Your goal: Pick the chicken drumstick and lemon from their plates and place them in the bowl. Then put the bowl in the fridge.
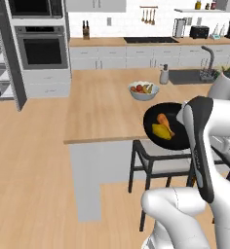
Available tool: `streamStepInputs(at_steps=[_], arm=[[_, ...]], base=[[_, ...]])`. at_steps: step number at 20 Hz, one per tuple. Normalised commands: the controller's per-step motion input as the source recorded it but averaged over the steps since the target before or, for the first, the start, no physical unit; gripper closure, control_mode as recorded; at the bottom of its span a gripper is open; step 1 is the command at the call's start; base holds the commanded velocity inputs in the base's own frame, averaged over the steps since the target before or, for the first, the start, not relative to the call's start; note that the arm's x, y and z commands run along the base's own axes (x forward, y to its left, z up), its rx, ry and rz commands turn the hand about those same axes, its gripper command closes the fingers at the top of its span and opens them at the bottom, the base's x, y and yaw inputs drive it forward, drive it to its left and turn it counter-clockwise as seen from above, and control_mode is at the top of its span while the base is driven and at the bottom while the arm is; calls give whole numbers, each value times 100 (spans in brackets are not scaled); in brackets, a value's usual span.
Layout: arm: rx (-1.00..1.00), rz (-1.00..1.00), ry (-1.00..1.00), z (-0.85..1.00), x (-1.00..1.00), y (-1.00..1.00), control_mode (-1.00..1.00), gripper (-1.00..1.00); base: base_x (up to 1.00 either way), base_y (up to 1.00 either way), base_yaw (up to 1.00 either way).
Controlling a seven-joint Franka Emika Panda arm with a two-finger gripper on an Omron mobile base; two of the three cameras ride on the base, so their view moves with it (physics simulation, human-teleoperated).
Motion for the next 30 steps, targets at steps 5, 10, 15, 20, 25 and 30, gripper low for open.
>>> streamStepInputs(at_steps=[5, 10, 15, 20, 25, 30], arm=[[0, 0, 0, 0, 0, 0, 100, 100], [0, 0, 0, 0, 0, 0, 100, 100], [0, 0, 0, 0, 0, 0, 100, 100], [0, 0, 0, 0, 0, 0, 100, 100], [0, 0, 0, 0, 0, 0, 100, 100], [0, 0, 0, 0, 0, 0, 100, 100]], base=[[-23, 100, 15], [-6, 100, 14], [2, 100, 9], [26, 100, 1], [40, 100, 0], [74, 100, 0]])
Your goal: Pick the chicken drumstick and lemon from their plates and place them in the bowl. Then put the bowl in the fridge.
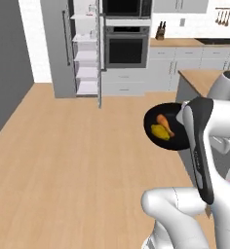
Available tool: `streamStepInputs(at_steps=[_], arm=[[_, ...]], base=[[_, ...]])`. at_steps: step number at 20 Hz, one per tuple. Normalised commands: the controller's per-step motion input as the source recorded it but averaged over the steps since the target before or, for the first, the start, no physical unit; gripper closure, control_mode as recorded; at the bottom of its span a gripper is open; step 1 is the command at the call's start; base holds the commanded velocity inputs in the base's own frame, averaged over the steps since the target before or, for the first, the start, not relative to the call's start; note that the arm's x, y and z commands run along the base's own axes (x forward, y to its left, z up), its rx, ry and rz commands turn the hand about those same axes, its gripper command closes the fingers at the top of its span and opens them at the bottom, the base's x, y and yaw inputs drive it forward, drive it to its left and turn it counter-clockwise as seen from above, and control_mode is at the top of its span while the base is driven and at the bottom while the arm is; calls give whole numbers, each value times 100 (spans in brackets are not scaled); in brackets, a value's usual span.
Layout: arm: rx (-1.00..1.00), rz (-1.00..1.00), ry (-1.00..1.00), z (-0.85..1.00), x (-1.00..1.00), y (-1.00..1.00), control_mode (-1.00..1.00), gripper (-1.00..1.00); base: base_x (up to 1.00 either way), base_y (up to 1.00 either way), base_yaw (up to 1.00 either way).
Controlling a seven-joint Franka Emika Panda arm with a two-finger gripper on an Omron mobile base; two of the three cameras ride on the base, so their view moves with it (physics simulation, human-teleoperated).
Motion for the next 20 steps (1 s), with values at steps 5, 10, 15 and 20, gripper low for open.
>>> streamStepInputs(at_steps=[5, 10, 15, 20], arm=[[0, 0, 0, 0, 0, 0, 100, 100], [0, 0, 0, 0, 0, 0, 100, 100], [0, 0, 0, 0, 0, 0, 100, 100], [0, 0, 0, 0, 0, 0, 100, 100]], base=[[100, 100, -1], [100, 85, -4], [100, 44, -1], [100, 5, 0]])
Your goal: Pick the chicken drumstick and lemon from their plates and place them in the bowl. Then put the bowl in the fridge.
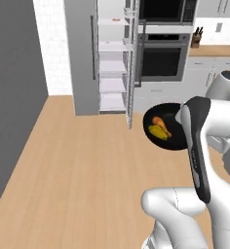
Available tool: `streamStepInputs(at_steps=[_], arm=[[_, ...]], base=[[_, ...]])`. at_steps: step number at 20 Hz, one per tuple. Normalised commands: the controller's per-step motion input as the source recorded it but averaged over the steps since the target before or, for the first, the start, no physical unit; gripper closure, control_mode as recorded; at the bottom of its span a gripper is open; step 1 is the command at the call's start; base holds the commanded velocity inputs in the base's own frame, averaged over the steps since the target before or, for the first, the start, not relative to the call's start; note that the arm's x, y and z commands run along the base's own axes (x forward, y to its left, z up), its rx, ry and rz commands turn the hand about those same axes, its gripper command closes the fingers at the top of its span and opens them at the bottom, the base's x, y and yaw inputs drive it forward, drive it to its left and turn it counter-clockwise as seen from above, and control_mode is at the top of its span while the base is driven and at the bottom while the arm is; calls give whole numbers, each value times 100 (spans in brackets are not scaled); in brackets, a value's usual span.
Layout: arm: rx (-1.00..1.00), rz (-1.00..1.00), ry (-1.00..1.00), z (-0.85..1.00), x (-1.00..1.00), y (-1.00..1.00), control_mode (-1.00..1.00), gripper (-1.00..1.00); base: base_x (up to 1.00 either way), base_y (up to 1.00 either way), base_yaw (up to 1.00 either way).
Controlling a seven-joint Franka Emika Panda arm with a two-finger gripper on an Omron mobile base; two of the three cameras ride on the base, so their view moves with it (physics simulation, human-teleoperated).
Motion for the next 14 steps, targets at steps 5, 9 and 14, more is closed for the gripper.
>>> streamStepInputs(at_steps=[5, 9, 14], arm=[[0, 0, 0, 0, 0, 0, 100, 100], [0, 0, 0, 0, 0, 0, 100, 100], [0, 0, 0, 0, 0, 0, 100, 100]], base=[[100, 9, -5], [100, 35, -14], [100, 61, -22]])
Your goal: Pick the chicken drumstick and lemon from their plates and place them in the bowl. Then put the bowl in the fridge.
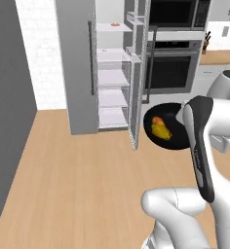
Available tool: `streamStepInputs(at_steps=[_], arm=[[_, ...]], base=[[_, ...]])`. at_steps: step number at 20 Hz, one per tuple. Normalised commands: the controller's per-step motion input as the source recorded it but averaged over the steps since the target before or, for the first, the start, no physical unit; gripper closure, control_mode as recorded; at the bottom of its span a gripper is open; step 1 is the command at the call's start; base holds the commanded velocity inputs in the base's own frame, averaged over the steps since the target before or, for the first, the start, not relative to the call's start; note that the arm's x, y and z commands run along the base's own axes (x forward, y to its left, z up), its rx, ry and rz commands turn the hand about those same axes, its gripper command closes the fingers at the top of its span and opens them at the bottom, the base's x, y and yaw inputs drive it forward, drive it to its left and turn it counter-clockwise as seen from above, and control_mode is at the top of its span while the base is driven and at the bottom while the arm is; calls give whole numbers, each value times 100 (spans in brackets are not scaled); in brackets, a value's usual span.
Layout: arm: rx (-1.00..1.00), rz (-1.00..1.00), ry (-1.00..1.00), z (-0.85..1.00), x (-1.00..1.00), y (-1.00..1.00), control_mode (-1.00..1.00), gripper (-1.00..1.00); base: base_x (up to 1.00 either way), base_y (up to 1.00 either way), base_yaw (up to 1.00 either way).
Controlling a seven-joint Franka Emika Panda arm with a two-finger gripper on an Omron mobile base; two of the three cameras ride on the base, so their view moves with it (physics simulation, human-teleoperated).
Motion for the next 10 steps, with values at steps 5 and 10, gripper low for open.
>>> streamStepInputs(at_steps=[5, 10], arm=[[0, 0, 0, 0, 0, 0, 100, 100], [0, 0, 0, 0, 0, 0, 100, 100]], base=[[100, 62, -24], [100, 2, -10]])
